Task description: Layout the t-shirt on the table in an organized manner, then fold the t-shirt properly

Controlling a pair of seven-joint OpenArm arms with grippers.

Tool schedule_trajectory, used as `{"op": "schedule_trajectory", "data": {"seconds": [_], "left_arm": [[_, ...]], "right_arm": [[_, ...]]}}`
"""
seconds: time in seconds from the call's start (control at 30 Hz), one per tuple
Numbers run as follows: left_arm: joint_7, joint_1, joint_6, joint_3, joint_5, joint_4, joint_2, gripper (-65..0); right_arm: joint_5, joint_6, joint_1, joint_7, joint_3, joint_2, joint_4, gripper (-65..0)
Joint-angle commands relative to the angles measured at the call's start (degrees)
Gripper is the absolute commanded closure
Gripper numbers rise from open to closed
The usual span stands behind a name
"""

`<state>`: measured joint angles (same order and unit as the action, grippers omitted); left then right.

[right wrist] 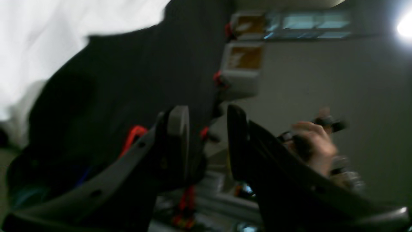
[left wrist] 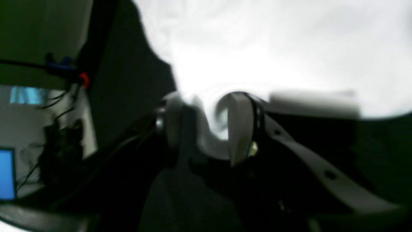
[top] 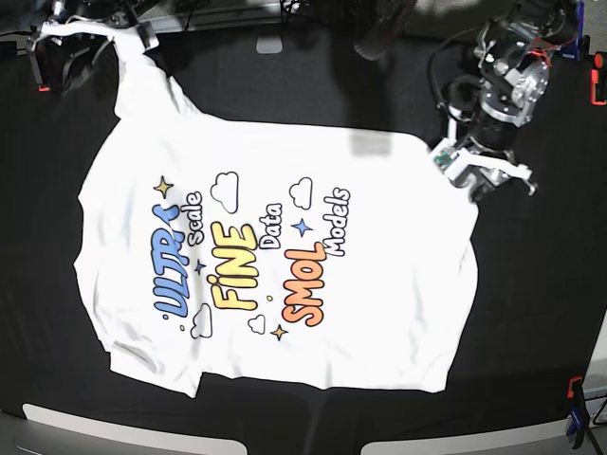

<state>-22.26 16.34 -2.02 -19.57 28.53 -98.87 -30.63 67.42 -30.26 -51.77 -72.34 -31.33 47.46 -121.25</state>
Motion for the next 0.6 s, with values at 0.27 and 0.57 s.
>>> {"op": "schedule_trajectory", "data": {"seconds": [0.27, 0.57], "left_arm": [[1.90, -4.17, 0.39, 0.33, -1.70, 1.99, -0.81, -21.4], [2.21, -13.49, 0.59, 0.33, -3.78, 8.04, 1.16, -21.4]], "right_arm": [[-4.37, -0.33, -0.46, 3.98, -5.42, 0.59, -0.94, -19.8], [-1.42, -0.35, -0.46, 3.69, -9.99, 0.17, -0.94, -19.8]]}}
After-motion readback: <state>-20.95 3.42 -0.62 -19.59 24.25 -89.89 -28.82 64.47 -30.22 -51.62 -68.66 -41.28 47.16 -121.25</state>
